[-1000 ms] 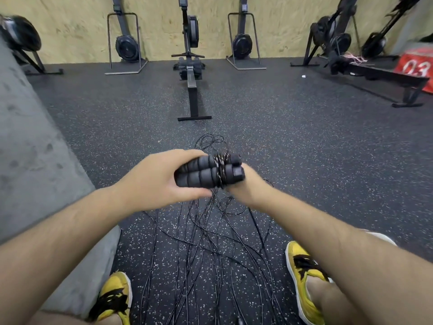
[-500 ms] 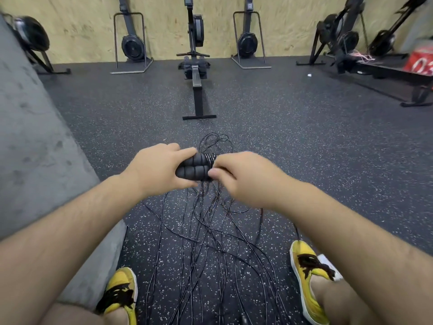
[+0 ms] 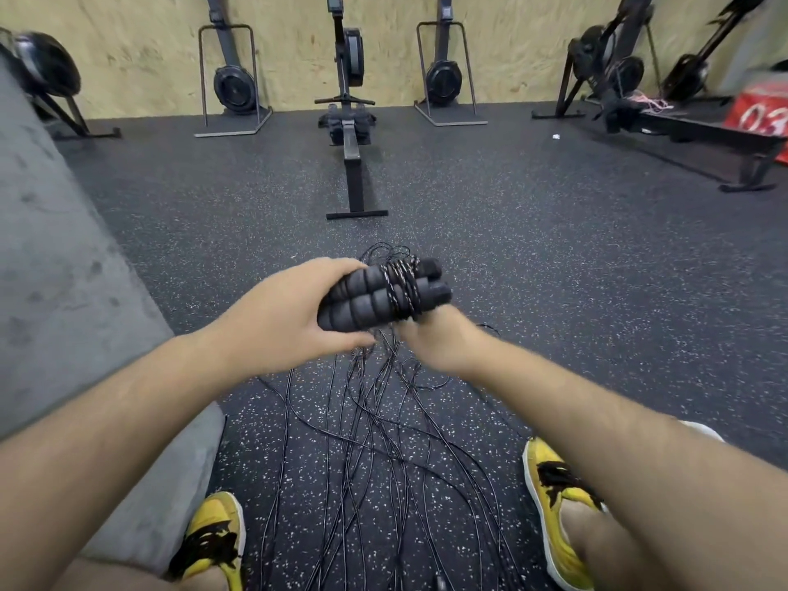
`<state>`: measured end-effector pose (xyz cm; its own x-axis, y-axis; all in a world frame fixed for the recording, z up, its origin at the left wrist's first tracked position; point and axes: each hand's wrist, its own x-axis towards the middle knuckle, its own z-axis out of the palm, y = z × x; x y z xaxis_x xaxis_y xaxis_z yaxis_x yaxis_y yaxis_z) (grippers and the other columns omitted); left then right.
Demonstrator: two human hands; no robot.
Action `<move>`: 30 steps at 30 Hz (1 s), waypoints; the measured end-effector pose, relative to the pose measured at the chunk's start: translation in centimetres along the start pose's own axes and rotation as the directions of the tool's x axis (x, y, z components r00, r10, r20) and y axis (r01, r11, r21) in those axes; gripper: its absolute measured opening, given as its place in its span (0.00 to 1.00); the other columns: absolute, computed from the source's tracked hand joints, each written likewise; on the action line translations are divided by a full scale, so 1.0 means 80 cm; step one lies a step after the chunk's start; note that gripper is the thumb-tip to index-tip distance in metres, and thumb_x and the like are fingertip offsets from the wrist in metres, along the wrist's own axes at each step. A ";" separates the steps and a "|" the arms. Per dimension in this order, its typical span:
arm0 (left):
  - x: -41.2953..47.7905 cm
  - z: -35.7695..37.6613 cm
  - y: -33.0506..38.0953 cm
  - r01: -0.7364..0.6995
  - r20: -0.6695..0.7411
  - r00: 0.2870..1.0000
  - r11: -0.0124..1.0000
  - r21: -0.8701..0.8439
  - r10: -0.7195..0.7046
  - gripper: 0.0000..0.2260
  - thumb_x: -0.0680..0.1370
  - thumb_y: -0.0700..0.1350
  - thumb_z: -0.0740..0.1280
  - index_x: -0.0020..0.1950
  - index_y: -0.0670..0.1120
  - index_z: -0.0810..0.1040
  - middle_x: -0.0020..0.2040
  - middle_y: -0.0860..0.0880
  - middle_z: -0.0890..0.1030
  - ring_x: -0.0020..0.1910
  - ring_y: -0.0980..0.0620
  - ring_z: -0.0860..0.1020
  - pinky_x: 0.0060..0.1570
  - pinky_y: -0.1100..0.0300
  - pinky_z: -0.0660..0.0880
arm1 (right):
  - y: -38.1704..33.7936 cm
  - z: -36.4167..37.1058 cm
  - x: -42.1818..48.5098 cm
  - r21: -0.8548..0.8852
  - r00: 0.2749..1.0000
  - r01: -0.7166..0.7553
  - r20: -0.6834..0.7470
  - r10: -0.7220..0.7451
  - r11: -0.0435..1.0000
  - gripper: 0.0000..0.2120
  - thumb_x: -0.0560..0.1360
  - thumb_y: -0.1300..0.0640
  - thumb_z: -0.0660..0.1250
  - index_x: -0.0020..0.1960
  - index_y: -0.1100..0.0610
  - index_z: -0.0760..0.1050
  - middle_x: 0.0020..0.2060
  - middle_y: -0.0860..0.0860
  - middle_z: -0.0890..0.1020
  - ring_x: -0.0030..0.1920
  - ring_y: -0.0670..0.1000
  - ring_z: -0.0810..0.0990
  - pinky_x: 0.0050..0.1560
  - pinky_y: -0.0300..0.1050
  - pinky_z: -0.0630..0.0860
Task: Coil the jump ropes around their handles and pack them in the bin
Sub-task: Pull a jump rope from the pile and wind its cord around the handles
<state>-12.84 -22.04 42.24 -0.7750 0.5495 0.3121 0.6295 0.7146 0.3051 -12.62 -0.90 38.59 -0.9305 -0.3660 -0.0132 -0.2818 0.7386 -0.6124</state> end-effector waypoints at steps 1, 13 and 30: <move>0.002 0.000 -0.007 0.019 -0.022 1.000 0.998 0.060 -0.018 0.27 0.69 0.61 0.76 0.65 0.58 0.72 0.52 0.58 0.78 0.52 0.55 0.77 0.52 0.54 0.74 | -0.009 0.015 -0.003 0.040 0.998 -0.039 0.048 0.037 0.998 0.12 0.85 0.55 0.53 0.57 0.56 0.74 0.47 0.53 0.79 0.41 0.49 0.76 0.42 0.46 0.75; 0.010 0.021 -0.054 -0.061 0.129 0.991 0.936 0.347 0.016 0.20 0.71 0.59 0.74 0.57 0.53 0.73 0.45 0.54 0.72 0.48 0.46 0.76 0.43 0.52 0.74 | -0.055 -0.038 -0.029 -0.375 0.980 0.118 -0.105 -0.168 0.919 0.13 0.82 0.45 0.59 0.50 0.51 0.78 0.41 0.48 0.79 0.42 0.51 0.74 0.40 0.45 0.67; 0.010 0.011 -0.010 0.081 -0.017 0.997 0.995 0.052 -0.081 0.17 0.68 0.49 0.77 0.52 0.51 0.74 0.46 0.55 0.77 0.46 0.53 0.76 0.45 0.56 0.73 | -0.028 0.042 -0.011 -0.001 0.988 -0.065 0.139 0.065 0.998 0.14 0.85 0.53 0.52 0.62 0.58 0.72 0.53 0.55 0.77 0.51 0.56 0.76 0.50 0.44 0.70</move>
<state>-13.99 -21.81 41.45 -0.8223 0.4827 0.3014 0.5606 0.7784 0.2826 -10.42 -4.12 37.35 -0.9051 -0.3927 -0.1628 -0.2209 0.7617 -0.6090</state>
